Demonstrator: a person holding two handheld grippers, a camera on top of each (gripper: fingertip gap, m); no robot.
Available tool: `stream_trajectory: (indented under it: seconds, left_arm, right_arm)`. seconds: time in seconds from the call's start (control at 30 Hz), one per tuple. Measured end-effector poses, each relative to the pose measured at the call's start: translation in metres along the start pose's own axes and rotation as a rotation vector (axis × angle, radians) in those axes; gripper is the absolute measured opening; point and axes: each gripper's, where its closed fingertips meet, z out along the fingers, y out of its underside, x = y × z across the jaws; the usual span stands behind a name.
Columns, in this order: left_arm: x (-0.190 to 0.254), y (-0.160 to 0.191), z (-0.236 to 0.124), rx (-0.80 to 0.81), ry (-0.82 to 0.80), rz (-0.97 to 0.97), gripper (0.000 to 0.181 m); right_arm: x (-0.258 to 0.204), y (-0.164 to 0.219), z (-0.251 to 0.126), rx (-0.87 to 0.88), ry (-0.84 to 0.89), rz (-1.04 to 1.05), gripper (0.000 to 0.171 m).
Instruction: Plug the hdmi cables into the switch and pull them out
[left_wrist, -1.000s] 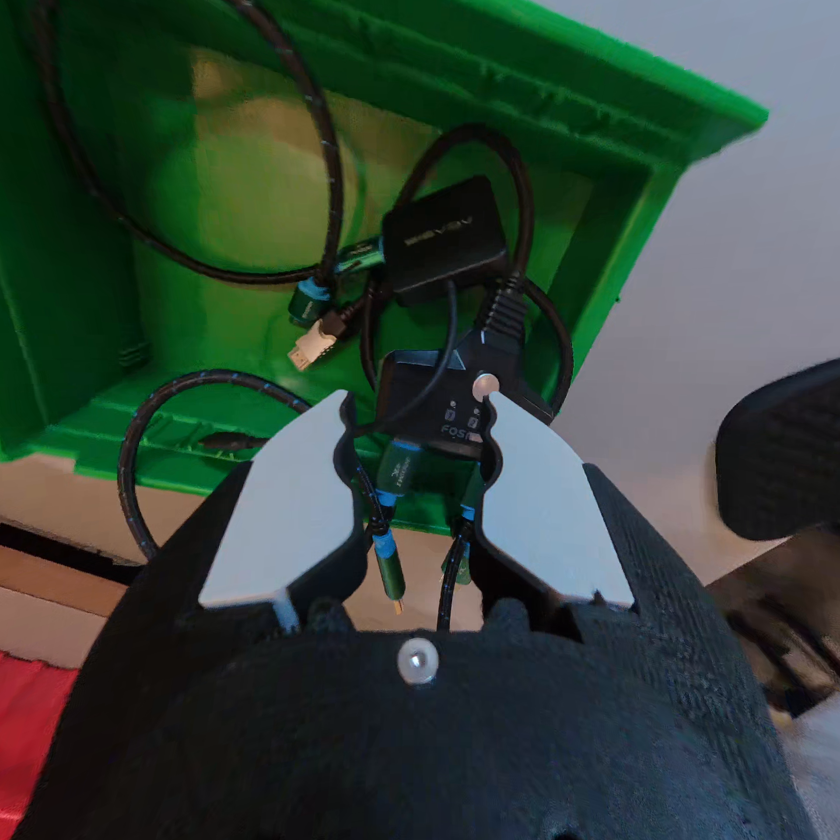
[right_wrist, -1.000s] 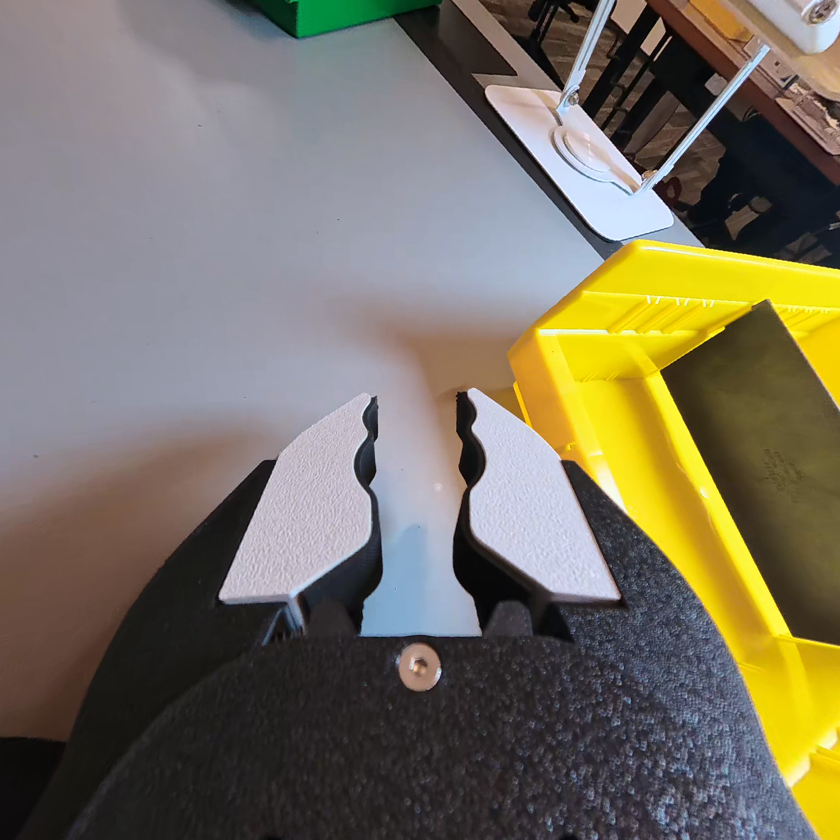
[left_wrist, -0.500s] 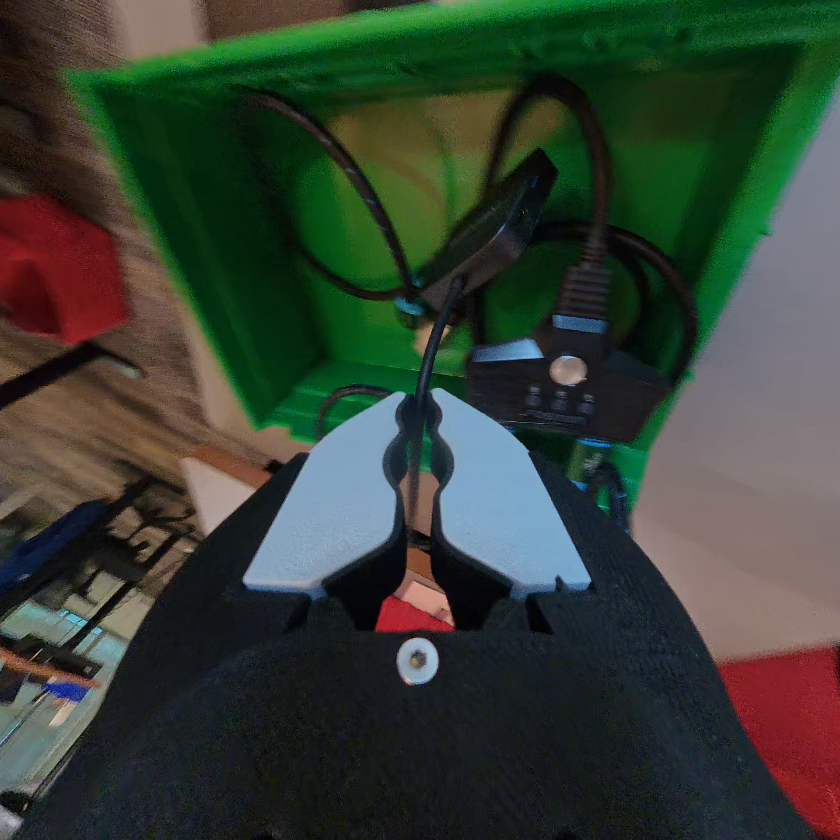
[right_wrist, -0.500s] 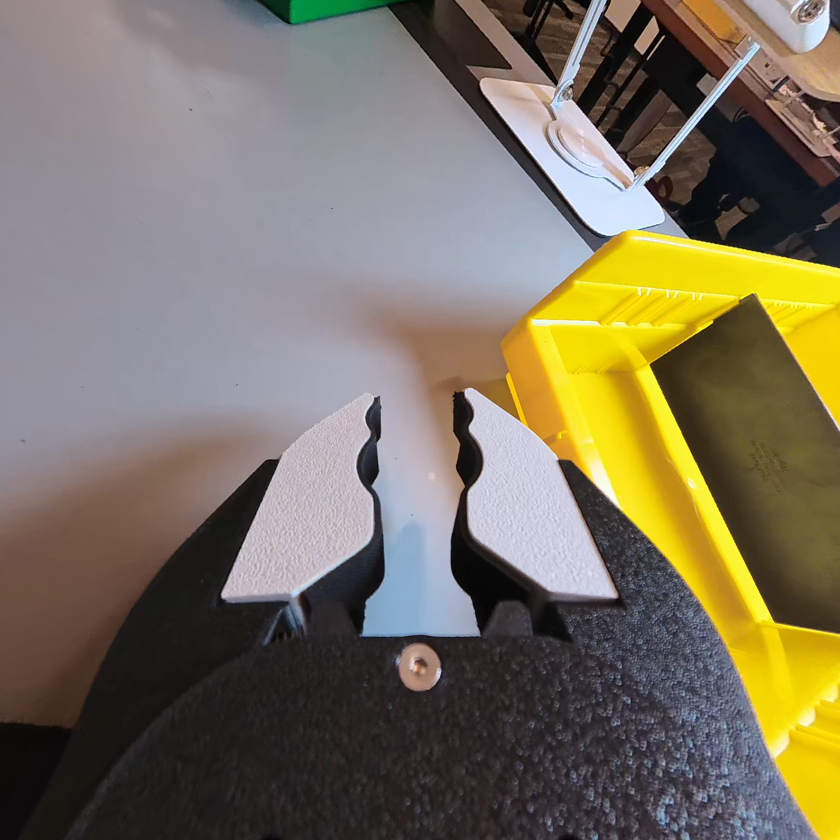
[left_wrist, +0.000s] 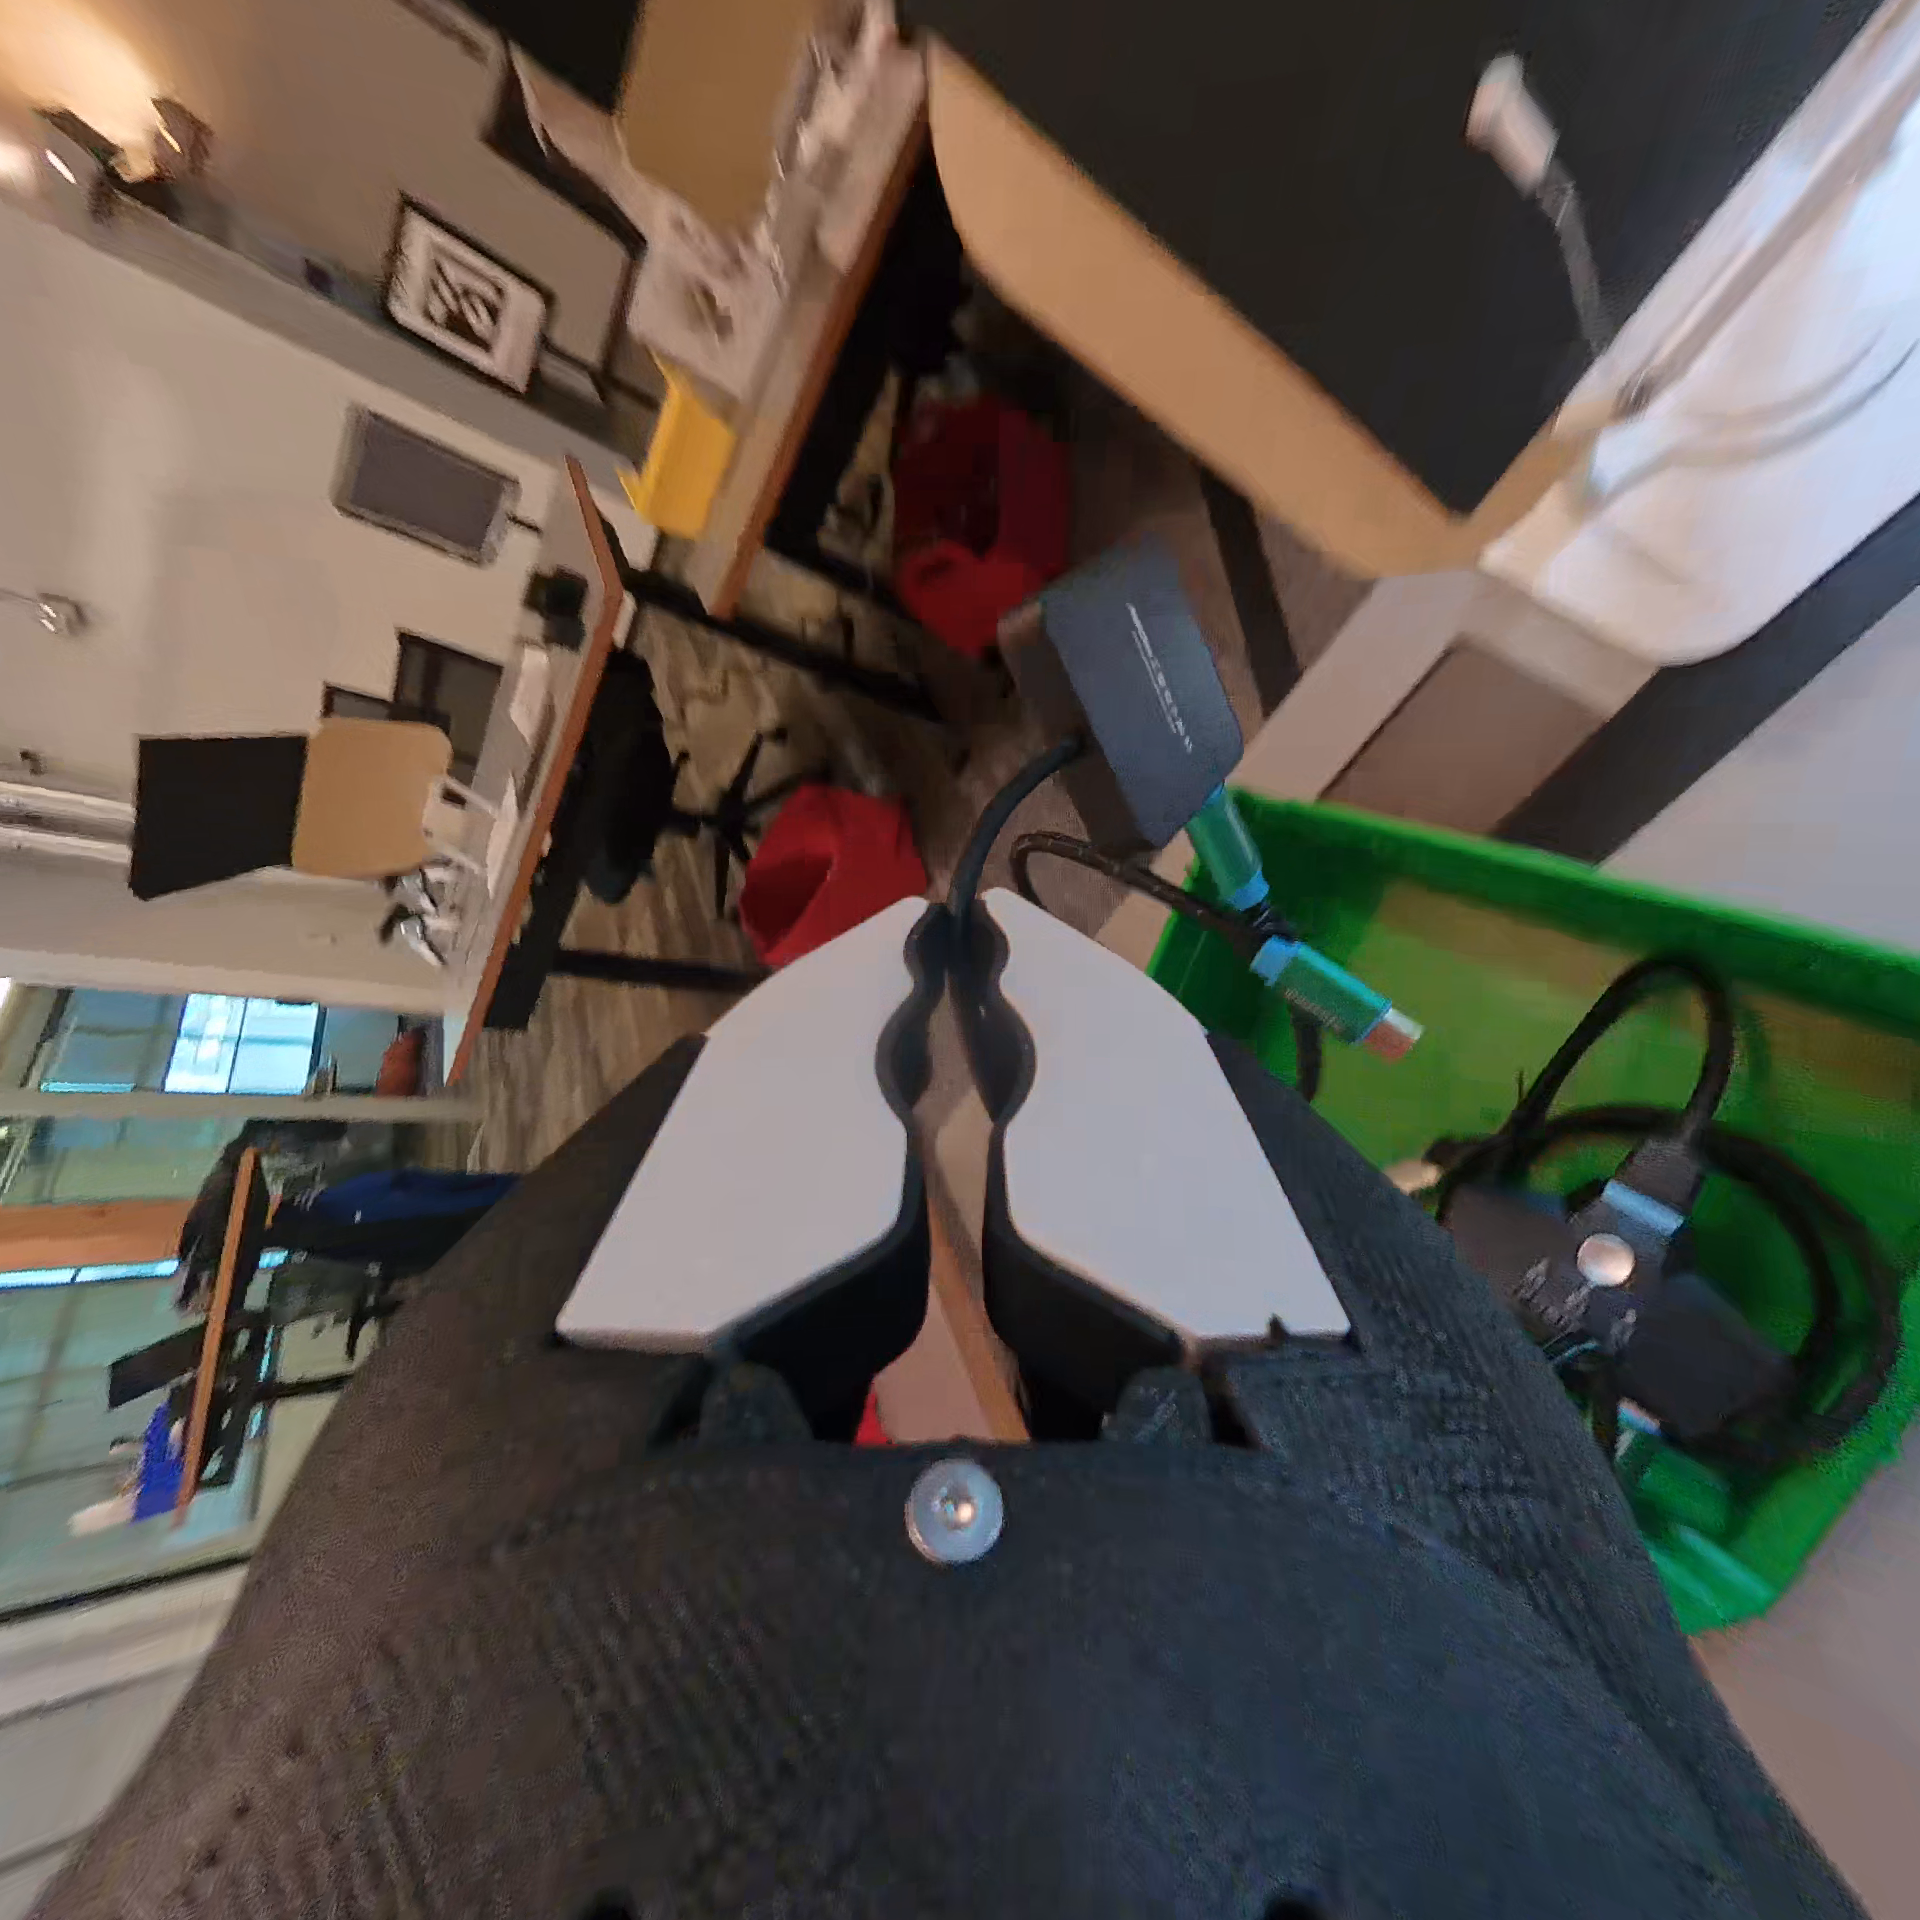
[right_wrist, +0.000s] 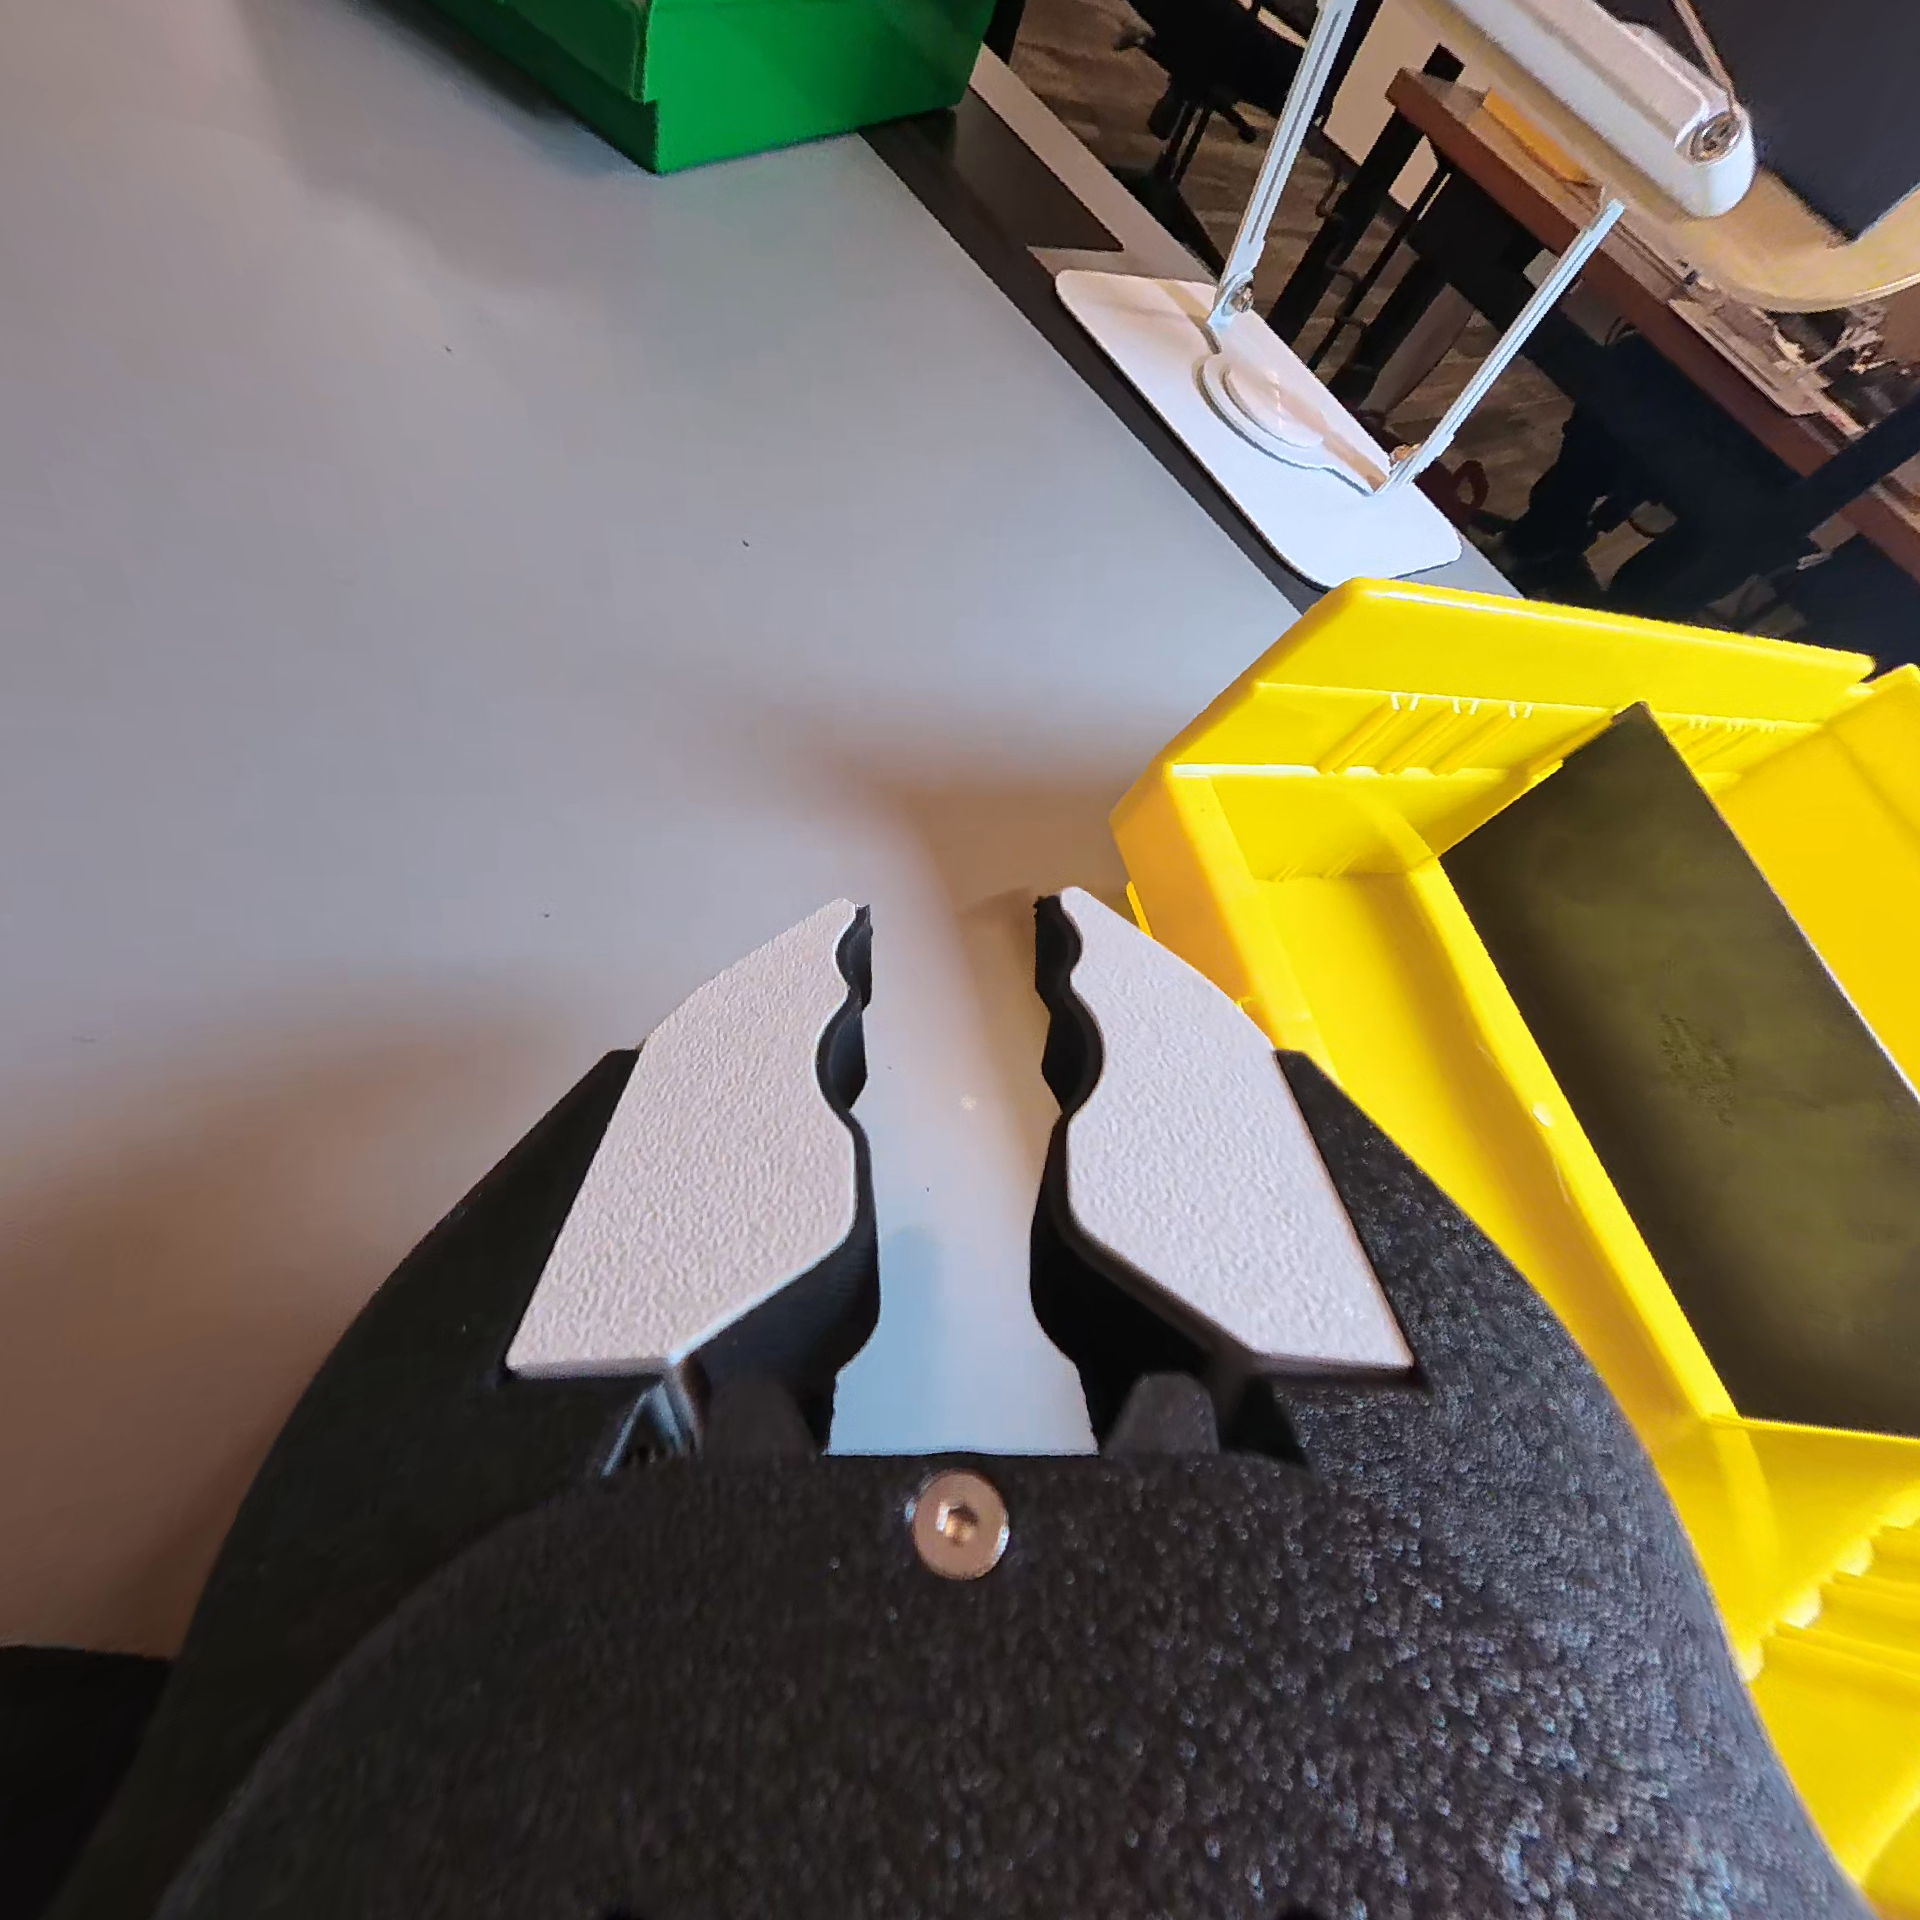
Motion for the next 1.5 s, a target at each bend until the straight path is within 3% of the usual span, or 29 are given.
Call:
stream_trajectory:
  seconds: [0.13, 0.27, 0.63, 0.77, 0.9, 1.07, 1.37, 1.43, 1.5]
  left_arm:
    - [0.009, -0.045, -0.047, 0.199, -0.014, -0.033, 0.005]
    - [0.055, -0.082, -0.090, 0.386, 0.078, -0.062, 0.005]
    - [0.288, -0.126, -0.177, 0.863, 0.668, -0.390, 0.005]
    - [0.335, -0.131, -0.191, 0.982, 0.815, -0.579, 0.005]
    - [0.357, -0.128, -0.189, 1.001, 0.854, -0.629, 0.005]
    - [0.366, -0.107, -0.171, 0.980, 0.818, -0.563, 0.005]
    - [0.351, -0.067, -0.190, 1.191, 1.016, -0.377, 0.015]
    - [0.332, -0.059, -0.172, 1.207, 0.994, -0.471, 0.014]
    - [0.326, -0.051, -0.134, 1.131, 0.834, -0.469, 0.018]
  right_arm:
    - [-0.004, -0.007, 0.000, 0.031, -0.017, 0.011, 0.030]
    - [-0.013, -0.021, -0.002, 0.086, -0.046, 0.026, 0.031]
    - [-0.063, -0.118, -0.015, 0.470, -0.333, 0.284, 0.047]
    - [-0.094, -0.140, -0.014, 0.552, -0.530, 0.413, 0.049]
    - [-0.109, -0.143, -0.014, 0.562, -0.652, 0.458, 0.017]
    - [-0.119, -0.137, -0.028, 0.529, -0.847, 0.468, 0.010]
    - [-0.117, -0.140, -0.077, 0.556, -1.199, 0.454, 0.007]
    - [-0.120, -0.146, -0.095, 0.607, -1.318, 0.450, 0.007]
    - [-0.125, -0.152, -0.110, 0.636, -1.436, 0.438, 0.007]
